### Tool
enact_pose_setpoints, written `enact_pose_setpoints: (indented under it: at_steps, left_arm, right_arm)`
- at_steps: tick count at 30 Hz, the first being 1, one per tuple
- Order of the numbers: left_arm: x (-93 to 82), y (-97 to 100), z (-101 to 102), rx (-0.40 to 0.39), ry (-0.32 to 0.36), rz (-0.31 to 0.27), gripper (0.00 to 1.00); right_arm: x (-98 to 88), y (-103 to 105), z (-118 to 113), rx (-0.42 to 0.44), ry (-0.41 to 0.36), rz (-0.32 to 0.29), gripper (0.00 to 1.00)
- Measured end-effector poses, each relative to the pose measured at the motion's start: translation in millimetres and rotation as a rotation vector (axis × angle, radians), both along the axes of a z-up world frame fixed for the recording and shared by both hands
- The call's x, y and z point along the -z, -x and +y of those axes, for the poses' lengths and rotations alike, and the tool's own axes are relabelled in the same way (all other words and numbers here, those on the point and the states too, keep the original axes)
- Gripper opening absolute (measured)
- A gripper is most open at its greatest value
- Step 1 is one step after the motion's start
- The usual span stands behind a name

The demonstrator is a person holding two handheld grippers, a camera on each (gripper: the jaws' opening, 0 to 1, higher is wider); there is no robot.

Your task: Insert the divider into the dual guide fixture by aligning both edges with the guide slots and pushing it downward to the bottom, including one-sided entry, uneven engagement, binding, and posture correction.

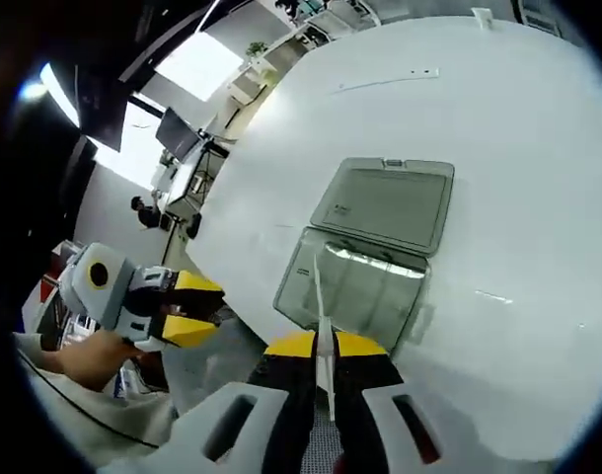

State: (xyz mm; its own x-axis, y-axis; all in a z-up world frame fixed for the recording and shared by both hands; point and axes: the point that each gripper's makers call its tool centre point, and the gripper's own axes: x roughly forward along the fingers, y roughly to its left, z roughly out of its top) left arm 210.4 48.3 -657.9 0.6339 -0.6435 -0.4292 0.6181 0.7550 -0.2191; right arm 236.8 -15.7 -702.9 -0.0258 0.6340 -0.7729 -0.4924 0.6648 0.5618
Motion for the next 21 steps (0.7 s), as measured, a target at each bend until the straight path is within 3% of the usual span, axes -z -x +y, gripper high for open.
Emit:
enact_pose_setpoints:
  at_steps: [3, 5, 9, 12, 15, 17, 21]
  left_arm:
    - [-1.7, 2.5, 1, 0.013, -0.029, -0.015, 0.14]
    - [-2.1, 2.7, 2, 0.023, -0.038, -0.022, 0.14]
    - [-1.1, 2.8, 6, 0.048, -0.037, -0.023, 0.14]
    - [-0.5, 0.0, 11, 0.058, -0.037, -0.03, 0.14]
    - [-0.6, -1.8, 12, 0.062, -0.036, -0.037, 0.14]
    - [0.2, -3.0, 12, 0.075, -0.055, -0.05, 0.14]
    - [0.8, -6.0, 13, 0.088, -0.079, -0.066, 0.15]
  right_arm:
    - [5.4, -4, 0, 0.015, 0.06, -0.021, 0.0]
    - [4.8, -5, 4, 0.06, 0.064, 0.01, 0.0]
    - [7.0, -13, 2, 0.096, 0.127, -0.019, 0.0]
    - [9.8, -11, 3, 0.137, 0.152, 0.013, 0.0]
    - [13.0, -11, 3, 0.131, 0.189, -0.013, 0.0]
    - [13.8, -9, 2, 0.164, 0.202, 0.01, 0.0]
    - [16.9, -9, 2, 0.16, 0.227, 0.001, 0.0]
